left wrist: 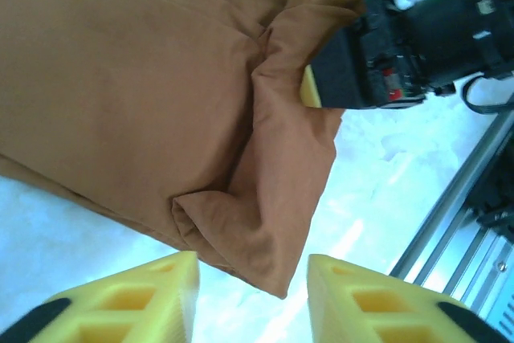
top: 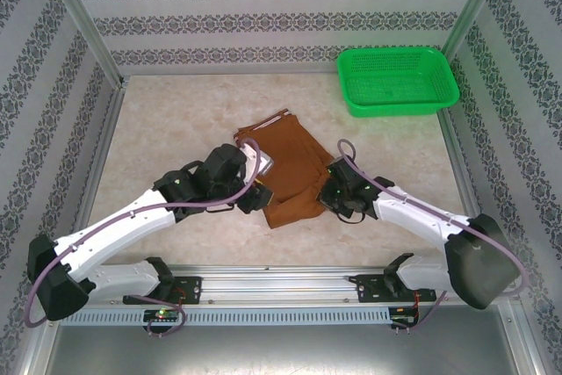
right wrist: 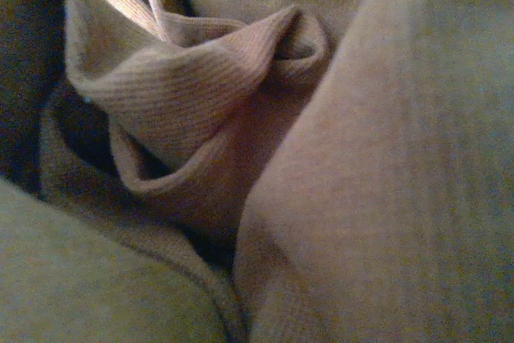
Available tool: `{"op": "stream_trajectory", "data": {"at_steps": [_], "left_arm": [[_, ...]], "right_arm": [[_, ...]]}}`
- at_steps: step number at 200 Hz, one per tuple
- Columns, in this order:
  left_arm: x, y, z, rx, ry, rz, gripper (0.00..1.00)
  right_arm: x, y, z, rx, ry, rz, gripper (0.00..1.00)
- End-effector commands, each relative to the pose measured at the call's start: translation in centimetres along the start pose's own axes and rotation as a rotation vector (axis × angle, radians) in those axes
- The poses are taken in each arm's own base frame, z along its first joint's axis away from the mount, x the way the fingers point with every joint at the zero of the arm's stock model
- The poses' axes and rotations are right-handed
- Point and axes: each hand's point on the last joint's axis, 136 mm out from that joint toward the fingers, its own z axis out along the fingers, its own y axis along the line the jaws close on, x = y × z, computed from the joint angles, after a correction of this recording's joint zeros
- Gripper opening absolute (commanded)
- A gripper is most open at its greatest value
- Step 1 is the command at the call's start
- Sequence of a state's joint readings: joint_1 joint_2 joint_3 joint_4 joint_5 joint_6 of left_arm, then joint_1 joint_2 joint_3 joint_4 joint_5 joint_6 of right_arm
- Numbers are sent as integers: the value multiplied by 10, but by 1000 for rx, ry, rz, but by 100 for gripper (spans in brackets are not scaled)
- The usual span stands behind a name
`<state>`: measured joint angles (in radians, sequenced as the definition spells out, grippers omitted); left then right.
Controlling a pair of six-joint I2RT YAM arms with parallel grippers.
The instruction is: Roll up the long pants
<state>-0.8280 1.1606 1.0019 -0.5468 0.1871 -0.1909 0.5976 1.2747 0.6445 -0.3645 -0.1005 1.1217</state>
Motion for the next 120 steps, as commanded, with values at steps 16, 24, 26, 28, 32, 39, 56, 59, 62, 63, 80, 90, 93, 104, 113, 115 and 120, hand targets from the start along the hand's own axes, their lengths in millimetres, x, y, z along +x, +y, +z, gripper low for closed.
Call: {"op": "stream_trajectory", "data": {"at_steps": [16, 24, 26, 28, 32, 39, 56, 59, 62, 63, 80, 90, 93, 104, 113, 115, 120], "left_arm": [[25, -24, 59, 122, 121, 28, 13], [27, -27, 71, 133, 128, 29, 9], [27, -29, 73, 141, 129, 30, 9], [27, -31, 75, 151, 130, 33, 8], [28, -34, 79, 167, 132, 37, 7], [30, -38, 86, 182, 140, 37, 6], [36, -45, 99, 227, 169, 35, 5], [38, -46, 101, 231, 176, 36, 5], [39, -46, 102, 236, 183, 38, 5], [40, -47, 103, 239, 185, 39, 5], [55, -43, 113, 227, 245, 38, 5], [67, -32, 122, 177, 304, 44, 4], [72, -30, 125, 164, 322, 49, 4], [87, -18, 134, 110, 379, 55, 3], [97, -6, 142, 51, 416, 55, 2], [99, -3, 143, 40, 424, 55, 2], [104, 1, 146, 16, 443, 57, 2]], "right_arm": [[8, -11, 10, 40, 1, 9, 0], [8, -11, 10, 37, 1, 8, 0], [9, -11, 10, 38, 2, 8, 0], [9, -11, 11, 39, 1, 9, 0], [9, -12, 10, 40, -1, 9, 0], [9, -13, 10, 39, -4, 11, 0], [9, -14, 11, 40, -2, 12, 0], [10, -13, 11, 39, -1, 10, 0], [10, -13, 11, 38, 0, 11, 0], [10, -14, 12, 38, 1, 11, 0], [12, -16, 13, 40, 10, 9, 0], [14, -16, 14, 39, 13, 12, 0], [14, -17, 14, 39, 13, 11, 0], [15, -19, 13, 38, 11, 18, 0], [16, -20, 13, 37, 11, 22, 0], [16, -21, 13, 36, 11, 23, 0], [16, -21, 13, 35, 10, 26, 0]]}}
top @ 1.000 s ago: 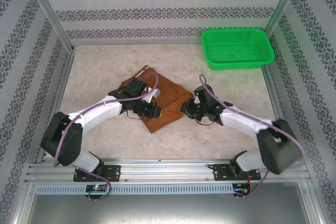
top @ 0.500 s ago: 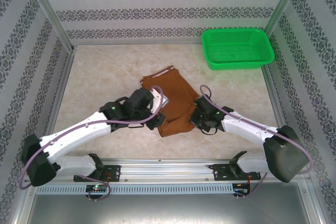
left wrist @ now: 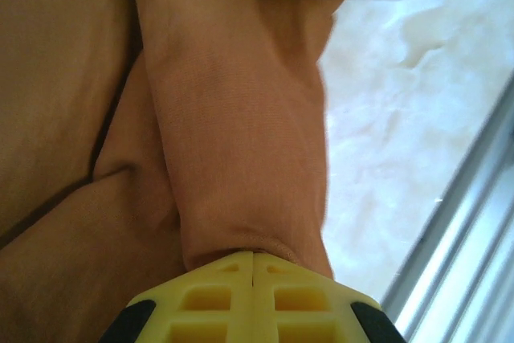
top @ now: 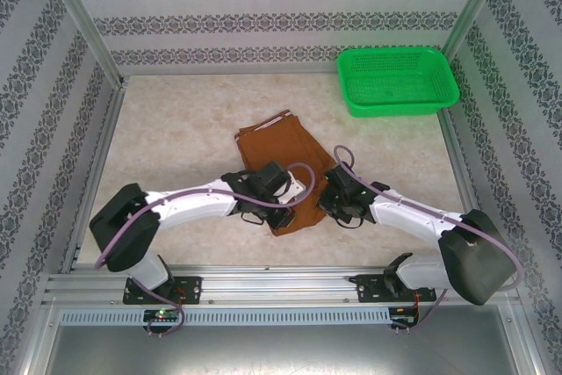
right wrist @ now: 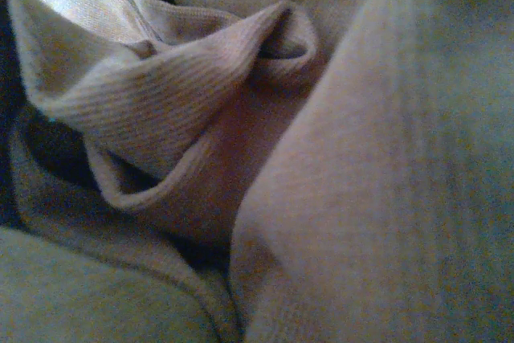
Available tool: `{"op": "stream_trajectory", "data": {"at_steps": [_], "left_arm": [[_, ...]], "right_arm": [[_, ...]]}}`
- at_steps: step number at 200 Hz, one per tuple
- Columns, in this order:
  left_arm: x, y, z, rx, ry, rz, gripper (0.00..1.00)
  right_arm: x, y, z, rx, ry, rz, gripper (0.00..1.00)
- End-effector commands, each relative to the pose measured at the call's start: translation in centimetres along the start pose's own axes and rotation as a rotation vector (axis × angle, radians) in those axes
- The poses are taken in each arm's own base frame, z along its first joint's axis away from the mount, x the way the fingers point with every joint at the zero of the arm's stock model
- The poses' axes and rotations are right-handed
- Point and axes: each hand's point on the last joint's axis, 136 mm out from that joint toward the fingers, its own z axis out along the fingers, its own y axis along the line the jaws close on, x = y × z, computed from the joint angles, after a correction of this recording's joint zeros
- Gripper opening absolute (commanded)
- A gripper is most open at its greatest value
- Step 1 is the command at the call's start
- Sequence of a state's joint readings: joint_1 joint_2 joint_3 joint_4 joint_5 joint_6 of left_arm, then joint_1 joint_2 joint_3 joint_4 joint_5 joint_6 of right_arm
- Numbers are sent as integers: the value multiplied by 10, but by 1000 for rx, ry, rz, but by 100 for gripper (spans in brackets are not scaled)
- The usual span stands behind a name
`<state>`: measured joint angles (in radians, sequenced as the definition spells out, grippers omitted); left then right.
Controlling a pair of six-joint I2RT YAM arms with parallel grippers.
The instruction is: Roll up the long pants
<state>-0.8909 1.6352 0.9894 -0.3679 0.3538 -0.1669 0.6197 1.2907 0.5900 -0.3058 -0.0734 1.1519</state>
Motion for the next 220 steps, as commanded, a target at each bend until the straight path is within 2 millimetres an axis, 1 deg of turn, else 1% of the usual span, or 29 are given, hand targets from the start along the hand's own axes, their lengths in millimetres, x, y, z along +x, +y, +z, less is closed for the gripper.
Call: {"op": "stream_trajectory", "data": {"at_steps": [1, 10, 20, 26, 32, 44, 55, 61, 71, 80, 99, 115, 138, 160, 177, 195, 220], "left_arm": [[20, 27, 23, -136, 106, 15, 2], [20, 36, 25, -192, 114, 17, 2], [15, 36, 20, -239, 87, 60, 3], [10, 30, 14, -270, 61, 112, 5], [3, 22, 4, -307, 24, 177, 10], [-11, 5, -16, -389, -54, 309, 14], [-19, -11, -33, -442, -114, 398, 24], [-23, -17, -40, -467, -140, 435, 28], [-25, -27, -48, -496, -168, 486, 35], [-22, -31, -48, -505, -165, 518, 42], [-14, -39, -39, -532, -148, 597, 44], [-4, -46, -23, -545, -110, 683, 48], [2, -44, -5, -569, -84, 741, 48], [4, -42, 6, -580, -68, 778, 48], [6, -30, 15, -642, -23, 819, 49], [11, -17, 31, -701, 29, 865, 49], [20, 8, 59, -719, 93, 820, 49]], "right_arm": [[10, -10, 1, 15, 19, 13, 0], [10, -11, 0, 14, 14, 16, 0], [11, -11, -1, 12, 16, 16, 0], [12, -11, -1, 13, 16, 14, 0], [11, -11, -2, 14, 16, 14, 0], [12, -11, -3, 15, 17, 10, 0], [11, -10, -3, 11, 17, 7, 0], [12, -10, -4, 12, 17, 5, 0], [12, -10, -4, 12, 17, 3, 0], [12, -9, -4, 4, 20, 5, 0], [14, -8, -4, -1, 22, -3, 0], [15, -8, -4, -6, 24, -3, 0], [16, -7, -6, -21, 22, -2, 0], [14, -7, -10, -27, 11, -3, 0], [13, -6, -12, -33, 6, -8, 0], [14, -6, -11, -37, 6, -9, 0], [15, -6, -9, -38, 14, -10, 0]]}}
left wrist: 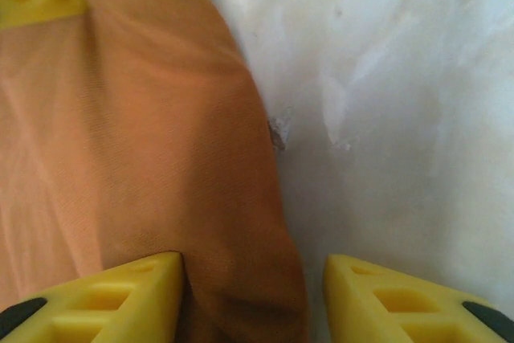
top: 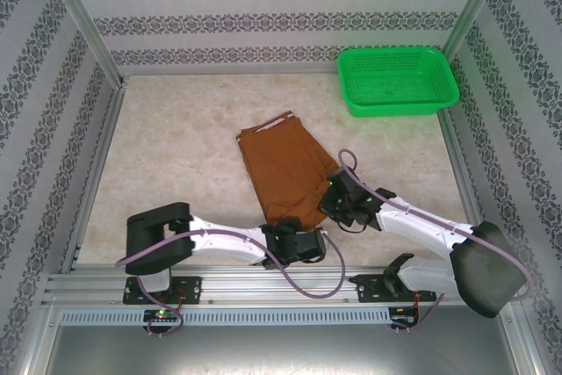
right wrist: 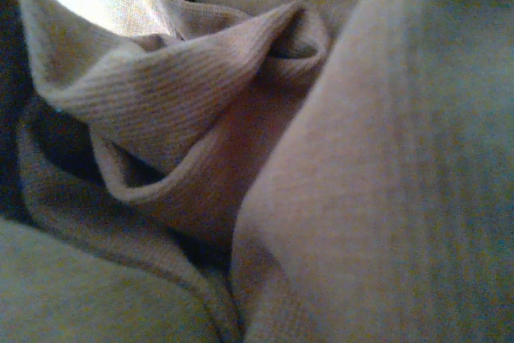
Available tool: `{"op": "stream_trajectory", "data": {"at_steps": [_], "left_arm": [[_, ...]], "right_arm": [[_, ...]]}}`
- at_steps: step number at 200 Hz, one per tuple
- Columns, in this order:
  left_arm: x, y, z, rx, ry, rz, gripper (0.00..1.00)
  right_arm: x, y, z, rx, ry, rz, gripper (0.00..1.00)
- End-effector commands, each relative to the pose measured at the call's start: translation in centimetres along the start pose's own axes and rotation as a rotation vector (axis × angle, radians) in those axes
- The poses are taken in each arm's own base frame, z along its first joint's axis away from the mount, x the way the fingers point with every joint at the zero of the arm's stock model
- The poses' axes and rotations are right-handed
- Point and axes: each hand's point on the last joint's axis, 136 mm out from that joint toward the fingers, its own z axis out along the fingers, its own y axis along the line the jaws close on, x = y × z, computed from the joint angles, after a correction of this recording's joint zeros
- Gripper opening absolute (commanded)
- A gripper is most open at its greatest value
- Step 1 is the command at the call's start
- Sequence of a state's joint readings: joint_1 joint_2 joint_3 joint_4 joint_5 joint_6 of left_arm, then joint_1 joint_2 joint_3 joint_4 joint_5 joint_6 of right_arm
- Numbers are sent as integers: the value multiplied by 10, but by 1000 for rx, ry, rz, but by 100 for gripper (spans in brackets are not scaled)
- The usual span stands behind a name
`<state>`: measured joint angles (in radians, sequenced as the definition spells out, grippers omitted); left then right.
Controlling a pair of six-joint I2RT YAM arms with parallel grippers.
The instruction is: Roll up the long pants
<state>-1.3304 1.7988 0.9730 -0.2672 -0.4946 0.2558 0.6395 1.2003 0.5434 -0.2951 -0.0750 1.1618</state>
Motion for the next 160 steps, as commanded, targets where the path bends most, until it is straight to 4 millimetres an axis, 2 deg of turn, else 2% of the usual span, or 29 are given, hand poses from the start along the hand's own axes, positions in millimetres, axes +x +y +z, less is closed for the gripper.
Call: {"op": "stream_trajectory", "data": {"at_steps": [1, 22, 47, 57, 64, 72, 80, 97, 107, 121, 134, 160], "left_arm": [[10, 0, 30, -31, 57, 13, 49], [21, 0, 51, -29, 101, -28, 48], [36, 15, 74, -54, 165, -91, 43], [44, 21, 82, -67, 193, -106, 30], [49, 23, 87, -71, 214, -110, 15], [57, 30, 93, -100, 244, -116, 5], [65, 30, 98, -92, 274, -109, 0], [73, 26, 99, -42, 301, -117, 0], [71, 21, 90, 6, 303, -136, 0], [57, 13, 68, 138, 254, -218, 0], [36, 4, 40, 288, 199, -299, 0], [-8, 1, -20, 502, 88, -372, 0]], "right_arm": [[9, -8, 1, 16, 26, 2, 0], [10, -5, 1, -1, 33, 6, 0], [11, -2, -1, -19, 40, 2, 0], [12, -2, -2, -20, 42, 3, 0], [11, -1, -3, -24, 40, 3, 0], [11, -1, -4, -28, 37, 3, 0], [11, -1, -5, -28, 34, 2, 0], [9, -3, -9, -31, 23, 5, 0], [7, -4, -11, -33, 18, 8, 0], [2, -6, -14, -27, 2, 15, 0], [-2, -9, -15, -21, -4, 15, 0], [-16, -12, -16, 5, -19, -2, 0]]}}
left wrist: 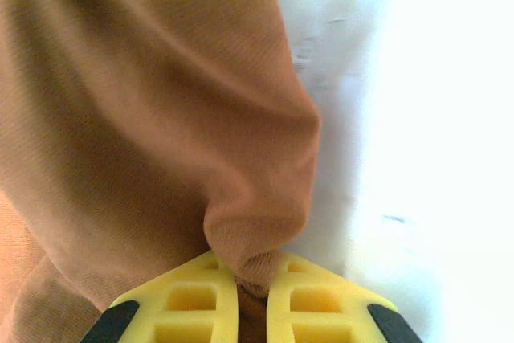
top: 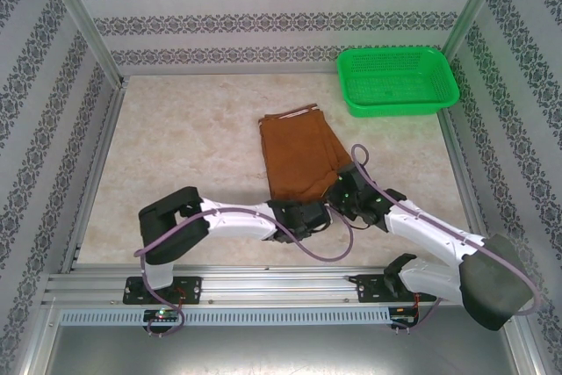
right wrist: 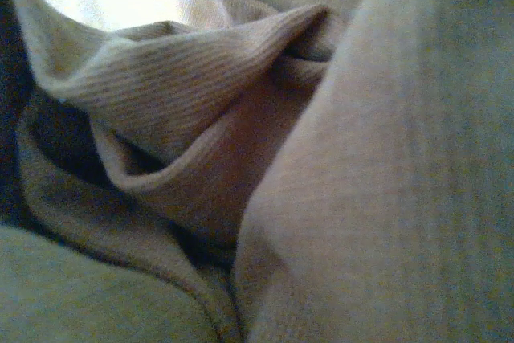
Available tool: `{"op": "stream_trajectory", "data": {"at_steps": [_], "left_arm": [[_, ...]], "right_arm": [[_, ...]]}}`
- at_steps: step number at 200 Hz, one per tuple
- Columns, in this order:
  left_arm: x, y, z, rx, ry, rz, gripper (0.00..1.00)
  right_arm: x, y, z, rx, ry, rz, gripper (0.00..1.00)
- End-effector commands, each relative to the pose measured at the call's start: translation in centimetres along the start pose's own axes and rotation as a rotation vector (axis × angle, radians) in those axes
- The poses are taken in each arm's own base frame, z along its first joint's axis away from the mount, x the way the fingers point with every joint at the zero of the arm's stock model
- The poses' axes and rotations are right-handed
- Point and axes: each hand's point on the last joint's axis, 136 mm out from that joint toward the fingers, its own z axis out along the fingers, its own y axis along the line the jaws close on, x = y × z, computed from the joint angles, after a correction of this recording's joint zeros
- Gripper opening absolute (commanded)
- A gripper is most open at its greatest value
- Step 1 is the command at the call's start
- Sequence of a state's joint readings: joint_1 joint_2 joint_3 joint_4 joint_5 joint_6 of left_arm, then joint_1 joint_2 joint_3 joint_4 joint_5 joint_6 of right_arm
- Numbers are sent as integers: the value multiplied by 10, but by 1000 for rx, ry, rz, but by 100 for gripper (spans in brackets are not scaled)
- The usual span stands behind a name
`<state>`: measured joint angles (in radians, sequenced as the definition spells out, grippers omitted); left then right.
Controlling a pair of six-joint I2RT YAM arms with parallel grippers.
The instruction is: Roll up the long pants
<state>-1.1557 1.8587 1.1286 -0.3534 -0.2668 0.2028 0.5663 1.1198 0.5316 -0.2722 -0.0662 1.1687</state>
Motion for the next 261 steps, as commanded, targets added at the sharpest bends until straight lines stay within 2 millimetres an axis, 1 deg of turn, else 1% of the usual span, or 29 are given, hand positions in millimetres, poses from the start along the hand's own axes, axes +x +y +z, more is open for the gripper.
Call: {"op": "stream_trajectory", "data": {"at_steps": [1, 17, 30, 48, 59, 70, 76, 77, 79, 85, 93, 98, 103, 114, 133, 153, 171, 173, 179, 204, 223, 239, 261], "left_arm": [[10, -36, -40, 332, 83, -175, 0], [-4, -43, -71, 441, 63, -192, 0], [-17, -48, -93, 528, 30, -208, 0], [-32, -53, -116, 658, -19, -240, 0], [-40, -53, -127, 721, -55, -268, 0], [-50, -47, -140, 803, -119, -325, 0], [-53, -43, -143, 838, -150, -368, 0], [-54, -42, -144, 842, -153, -375, 0], [-55, -41, -144, 854, -161, -389, 0], [-56, -37, -146, 891, -178, -430, 0], [-55, -34, -145, 931, -185, -478, 0], [-53, -32, -143, 937, -182, -503, 0], [-52, -31, -141, 943, -180, -520, 0], [-50, -31, -139, 970, -193, -558, 0], [-51, -24, -145, 1016, -265, -626, 0], [-48, -14, -145, 1042, -311, -716, 0], [-40, -2, -136, 1036, -368, -828, 0], [-37, -2, -134, 1038, -364, -848, 0], [-36, 6, -131, 1034, -409, -904, 0], [-9, 23, -106, 995, -500, -1149, 0], [7, 31, -97, 971, -537, -1227, 0], [17, 37, -91, 951, -561, -1290, 0], [24, 39, -86, 958, -563, -1340, 0]], "right_arm": [[7, -18, -2, 75, 63, -65, 0], [-4, -17, 0, 93, 52, -85, 0], [-15, -12, 1, 104, 41, -99, 0], [-27, 0, 4, 102, 45, -110, 0], [-31, 10, 2, 85, 45, -115, 0], [-34, 22, 0, 58, 46, -120, 0], [-36, 27, -3, 48, 45, -121, 0], [-36, 28, -3, 47, 45, -120, 1], [-37, 29, -4, 45, 44, -121, 5], [-38, 34, -6, 36, 42, -123, 22], [-39, 38, -10, 26, 42, -131, 45], [-41, 41, -13, 20, 35, -138, 54], [-42, 44, -17, 10, 26, -146, 60], [-44, 50, -24, -18, 11, -158, 66], [-44, 54, -34, -36, 7, -175, 69], [-41, 53, -39, -30, 20, -178, 69], [-38, 53, -43, -38, 25, -171, 70], [-38, 53, -44, -41, 24, -173, 70], [-37, 53, -45, -47, 25, -173, 70], [-34, 54, -51, -52, 31, -170, 71], [-26, 58, -51, -70, 70, -167, 71], [-16, 57, -49, -62, 98, -176, 71], [1, 54, -40, -55, 138, -192, 71]]}}
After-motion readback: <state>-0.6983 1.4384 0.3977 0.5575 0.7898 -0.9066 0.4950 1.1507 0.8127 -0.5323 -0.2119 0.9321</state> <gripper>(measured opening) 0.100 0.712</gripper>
